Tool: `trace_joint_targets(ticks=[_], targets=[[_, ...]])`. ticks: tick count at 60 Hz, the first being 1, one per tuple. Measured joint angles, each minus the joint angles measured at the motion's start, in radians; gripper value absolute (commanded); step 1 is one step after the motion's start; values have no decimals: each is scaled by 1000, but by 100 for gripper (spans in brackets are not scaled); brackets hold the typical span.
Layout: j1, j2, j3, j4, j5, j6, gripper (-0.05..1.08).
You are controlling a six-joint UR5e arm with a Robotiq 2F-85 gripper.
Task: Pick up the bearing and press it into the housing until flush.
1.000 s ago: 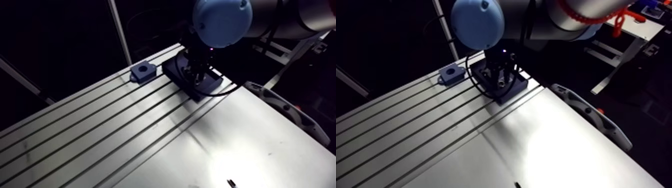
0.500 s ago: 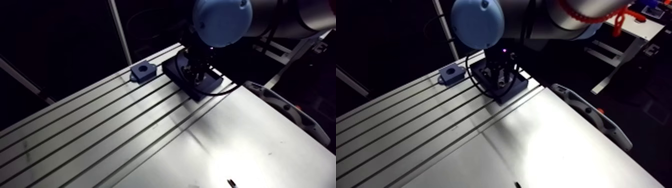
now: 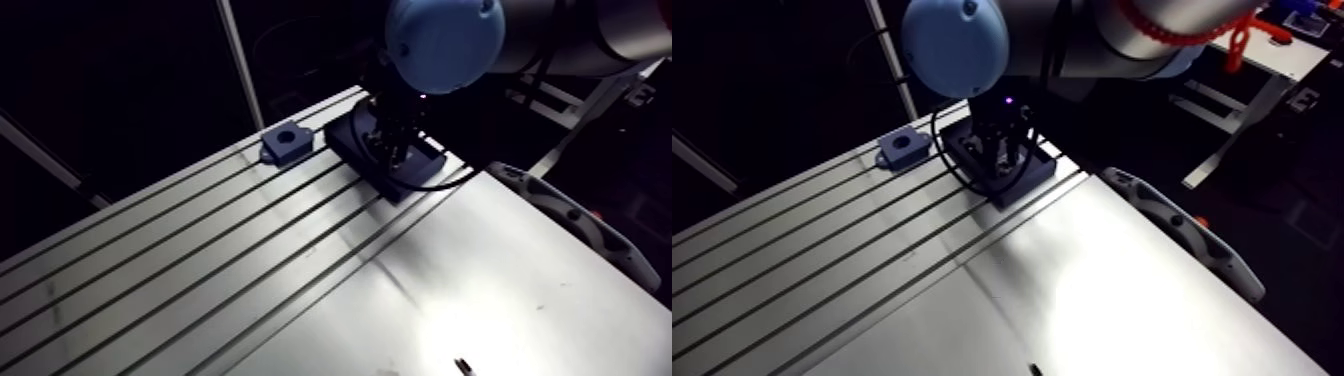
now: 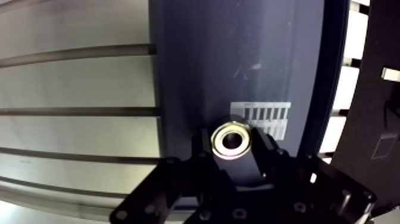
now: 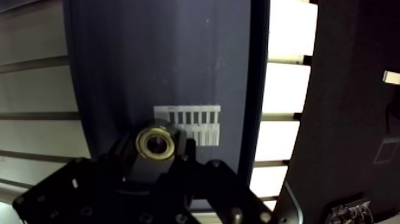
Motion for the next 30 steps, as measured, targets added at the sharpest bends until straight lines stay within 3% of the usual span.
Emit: trace_joint_targets(ticks=[30], targets=[[1,-9,-18,2,4,-2,60]])
